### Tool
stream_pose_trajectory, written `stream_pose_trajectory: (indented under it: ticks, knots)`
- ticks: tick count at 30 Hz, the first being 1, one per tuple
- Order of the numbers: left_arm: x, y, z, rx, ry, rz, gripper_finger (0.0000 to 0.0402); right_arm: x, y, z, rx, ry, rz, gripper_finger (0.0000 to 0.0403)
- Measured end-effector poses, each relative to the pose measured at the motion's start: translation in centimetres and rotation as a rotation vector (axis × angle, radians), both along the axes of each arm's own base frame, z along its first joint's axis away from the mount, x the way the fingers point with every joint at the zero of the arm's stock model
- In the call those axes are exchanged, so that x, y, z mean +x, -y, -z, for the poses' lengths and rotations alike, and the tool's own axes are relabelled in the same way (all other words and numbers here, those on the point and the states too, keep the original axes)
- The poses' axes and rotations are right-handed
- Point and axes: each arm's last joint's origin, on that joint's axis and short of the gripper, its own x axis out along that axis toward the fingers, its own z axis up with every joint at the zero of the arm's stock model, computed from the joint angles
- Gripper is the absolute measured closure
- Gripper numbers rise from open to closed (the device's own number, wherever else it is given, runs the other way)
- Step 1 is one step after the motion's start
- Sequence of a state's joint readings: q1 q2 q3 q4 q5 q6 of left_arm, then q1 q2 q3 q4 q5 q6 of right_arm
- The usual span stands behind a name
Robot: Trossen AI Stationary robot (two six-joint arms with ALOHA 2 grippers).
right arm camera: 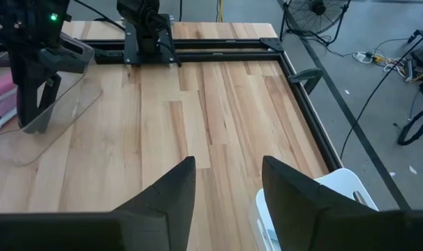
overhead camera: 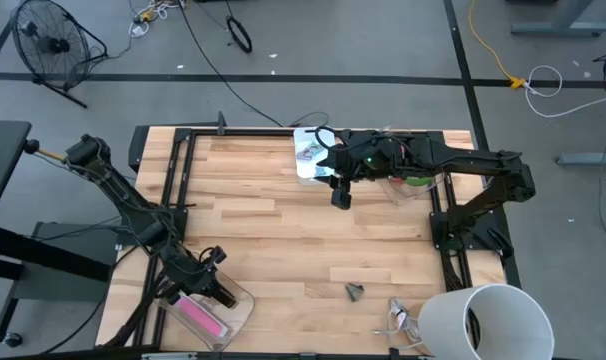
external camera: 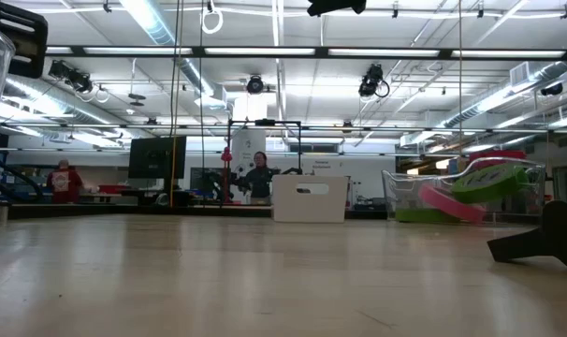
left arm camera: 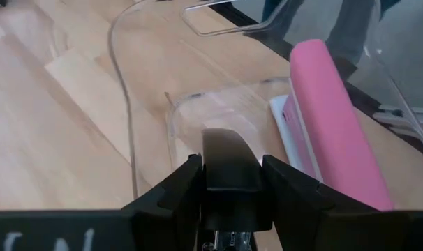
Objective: Pick and place Stapler, Stapler remover, tape
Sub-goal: Put the black stapler into the bottom transparent bin, then put the black staple remover into the white bin
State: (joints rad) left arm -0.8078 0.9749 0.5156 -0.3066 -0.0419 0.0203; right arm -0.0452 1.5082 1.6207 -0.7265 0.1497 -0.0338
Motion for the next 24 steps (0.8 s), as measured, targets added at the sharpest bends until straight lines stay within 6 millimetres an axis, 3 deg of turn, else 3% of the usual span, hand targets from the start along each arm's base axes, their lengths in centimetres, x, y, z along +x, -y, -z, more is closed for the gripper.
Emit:
stream_pose_trajectory:
  ticks: [6,16,24]
  knots:
    - [0.0,0.0,0.0,0.000,-0.006,-0.009,0.0238,0.0,0.0,0.0,0.000,0.000,0.000,0.0238]
    - [0.0,0.0,0.0,0.002,-0.003,-0.012,0.0146,0.0,0.0,0.0,0.028,0.006,0.020,0.0238]
    - [0.6,0.3,-2.4,-0.012,0.054,-0.048,0.0147,0.0,0.0,0.0,0.018,0.004,0.013,0.0238]
